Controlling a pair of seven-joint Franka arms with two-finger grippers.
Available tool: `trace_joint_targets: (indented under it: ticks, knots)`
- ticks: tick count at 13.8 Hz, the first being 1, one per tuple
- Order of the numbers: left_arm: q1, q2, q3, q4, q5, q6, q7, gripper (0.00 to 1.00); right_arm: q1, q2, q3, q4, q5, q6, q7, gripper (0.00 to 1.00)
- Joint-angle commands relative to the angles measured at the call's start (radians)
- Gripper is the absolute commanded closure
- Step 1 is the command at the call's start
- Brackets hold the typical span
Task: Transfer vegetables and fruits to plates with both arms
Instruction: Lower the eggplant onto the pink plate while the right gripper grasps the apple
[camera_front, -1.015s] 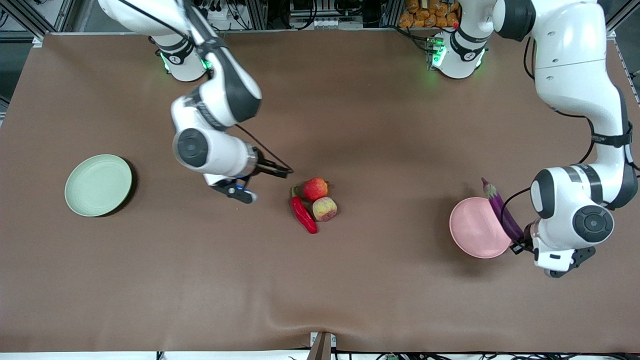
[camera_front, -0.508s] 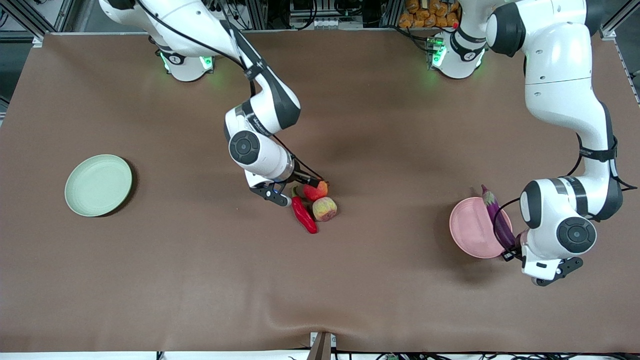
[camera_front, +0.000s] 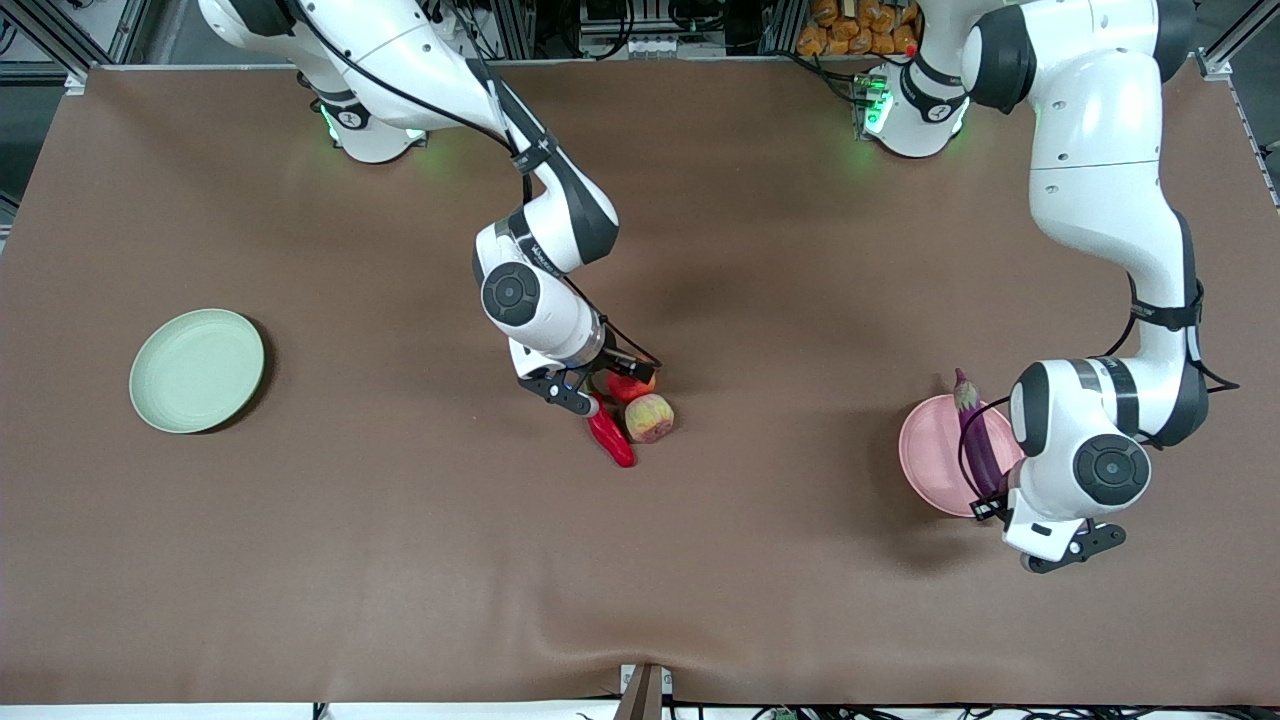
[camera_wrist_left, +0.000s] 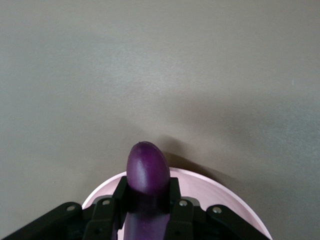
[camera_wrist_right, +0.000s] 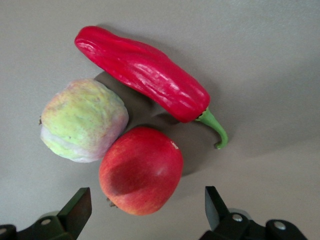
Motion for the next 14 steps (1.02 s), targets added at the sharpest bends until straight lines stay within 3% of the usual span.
trace_joint_targets:
  ticks: [1, 4, 6, 7, 8, 9, 12, 13, 14]
  knots:
    - [-0.005, 0.015, -0.003, 0.016, 0.025, 0.031, 0.031, 0.7, 0.021, 0.024, -0.004, 0.011, 0.022, 0.036, 0.018, 0.0]
    - [-0.015, 0.024, -0.004, 0.016, 0.025, 0.059, 0.034, 0.64, 0.028, 0.032, -0.004, 0.011, 0.022, 0.059, 0.021, 0.0]
    - [-0.031, 0.036, -0.004, 0.014, 0.025, 0.092, 0.034, 0.5, 0.031, 0.038, -0.006, 0.012, 0.022, 0.076, 0.053, 0.0]
    - [-0.038, 0.043, -0.006, 0.014, 0.025, 0.096, 0.031, 0.21, 0.034, 0.044, -0.004, 0.012, 0.02, 0.089, 0.053, 0.0]
    - [-0.038, 0.041, -0.006, 0.014, 0.026, 0.096, 0.031, 0.0, 0.035, 0.05, -0.006, 0.012, 0.02, 0.103, 0.053, 0.0]
    - [-0.038, 0.038, -0.006, 0.014, 0.026, 0.096, 0.031, 0.0, 0.037, 0.053, -0.004, 0.012, 0.02, 0.111, 0.053, 0.0]
    - [-0.038, 0.032, -0.004, 0.014, 0.029, 0.096, 0.032, 0.0, 0.043, 0.059, -0.006, 0.011, 0.008, 0.112, 0.048, 0.24]
    - [-0.038, 0.029, -0.004, 0.014, 0.029, 0.096, 0.031, 0.0, 0.046, 0.059, -0.006, 0.009, 0.007, 0.111, 0.045, 0.39]
    - [-0.038, 0.027, -0.006, 0.016, 0.029, 0.096, 0.028, 0.0, 0.048, 0.058, -0.006, 0.009, 0.005, 0.106, 0.042, 0.64]
